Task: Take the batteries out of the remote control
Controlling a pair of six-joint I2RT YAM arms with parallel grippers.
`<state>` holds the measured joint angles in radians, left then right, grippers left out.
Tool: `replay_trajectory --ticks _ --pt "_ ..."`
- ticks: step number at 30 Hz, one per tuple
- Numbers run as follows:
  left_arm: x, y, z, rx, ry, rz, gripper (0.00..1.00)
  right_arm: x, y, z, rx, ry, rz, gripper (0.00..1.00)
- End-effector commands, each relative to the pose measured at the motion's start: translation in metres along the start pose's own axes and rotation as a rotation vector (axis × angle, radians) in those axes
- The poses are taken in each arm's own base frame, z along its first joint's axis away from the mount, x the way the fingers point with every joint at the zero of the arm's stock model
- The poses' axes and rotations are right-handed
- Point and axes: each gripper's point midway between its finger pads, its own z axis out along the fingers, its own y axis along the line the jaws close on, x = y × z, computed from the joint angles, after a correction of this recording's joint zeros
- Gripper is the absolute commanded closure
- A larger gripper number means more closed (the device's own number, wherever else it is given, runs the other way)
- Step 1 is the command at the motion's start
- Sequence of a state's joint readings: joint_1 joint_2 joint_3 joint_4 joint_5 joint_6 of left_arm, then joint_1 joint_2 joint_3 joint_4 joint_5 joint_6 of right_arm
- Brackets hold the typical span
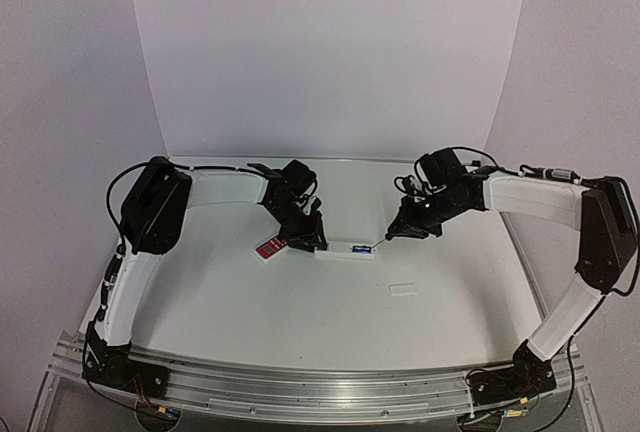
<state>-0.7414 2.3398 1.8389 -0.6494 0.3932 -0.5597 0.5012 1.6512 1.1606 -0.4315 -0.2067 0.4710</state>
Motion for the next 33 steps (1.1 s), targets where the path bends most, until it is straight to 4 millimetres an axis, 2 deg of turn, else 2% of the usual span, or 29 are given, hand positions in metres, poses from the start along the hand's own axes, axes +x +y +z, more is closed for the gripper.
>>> replay_trajectory --ticks 1,16,33 --pt "0.029 0.037 0.028 -0.13 0.088 -0.045 0.68 0.001 -0.001 0.001 0.037 -0.004 -0.032 1.0" --pt "0.028 0.03 0.03 -0.124 0.081 -0.027 0.69 0.008 -0.011 0.007 0.092 0.012 -0.018 1.0" --pt "0.03 0.03 0.033 -0.126 0.084 -0.028 0.69 -0.001 0.002 0.002 0.053 -0.012 0.039 1.0"
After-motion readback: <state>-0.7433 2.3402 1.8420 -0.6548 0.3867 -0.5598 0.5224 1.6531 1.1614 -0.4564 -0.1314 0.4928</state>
